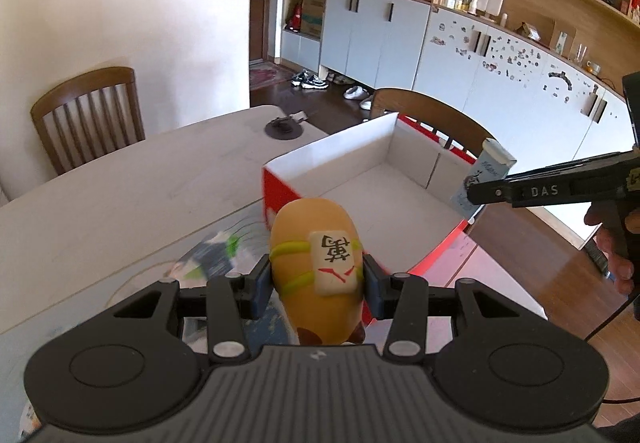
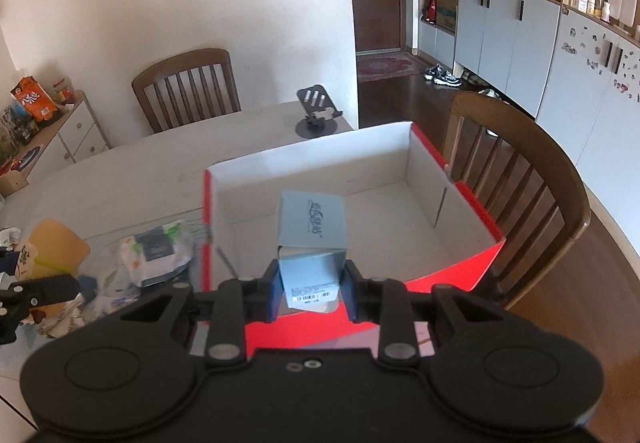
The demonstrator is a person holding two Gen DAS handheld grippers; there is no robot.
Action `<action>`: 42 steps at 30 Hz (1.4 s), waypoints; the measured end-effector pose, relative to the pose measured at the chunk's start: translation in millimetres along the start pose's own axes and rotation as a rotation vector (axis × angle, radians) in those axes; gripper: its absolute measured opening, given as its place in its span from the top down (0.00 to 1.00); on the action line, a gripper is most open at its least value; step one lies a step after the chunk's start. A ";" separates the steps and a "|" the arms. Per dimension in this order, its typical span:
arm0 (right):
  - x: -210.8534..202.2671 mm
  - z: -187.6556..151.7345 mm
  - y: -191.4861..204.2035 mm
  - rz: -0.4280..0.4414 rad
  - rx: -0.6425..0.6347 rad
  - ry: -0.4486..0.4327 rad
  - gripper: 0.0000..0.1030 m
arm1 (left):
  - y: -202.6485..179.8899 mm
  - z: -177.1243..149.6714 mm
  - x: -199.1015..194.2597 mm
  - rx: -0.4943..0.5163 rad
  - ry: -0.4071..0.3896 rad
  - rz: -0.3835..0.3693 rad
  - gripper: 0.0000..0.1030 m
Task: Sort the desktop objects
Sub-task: 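Carry the yellow toy with left tool while right tool carries the box to the red shoebox, then open right tool to drop the box in the shoebox while left tool releases the toy inside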
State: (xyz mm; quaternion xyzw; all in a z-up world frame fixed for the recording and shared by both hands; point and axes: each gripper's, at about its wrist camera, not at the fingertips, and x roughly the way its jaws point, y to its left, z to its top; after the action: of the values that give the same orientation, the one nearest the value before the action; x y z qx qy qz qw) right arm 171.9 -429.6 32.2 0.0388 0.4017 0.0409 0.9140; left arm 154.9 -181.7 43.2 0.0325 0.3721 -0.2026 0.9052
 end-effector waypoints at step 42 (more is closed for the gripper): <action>149.2 30.3 -58.0 0.040 -0.205 0.271 0.73 | -82.1 42.1 247.0 0.226 0.415 -0.029 0.57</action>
State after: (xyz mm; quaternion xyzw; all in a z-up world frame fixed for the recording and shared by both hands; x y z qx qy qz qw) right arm 297.3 -472.6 -62.5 -0.0525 0.5141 0.1049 0.8497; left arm 308.9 -350.4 -88.6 0.1691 0.5257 -0.2448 0.7969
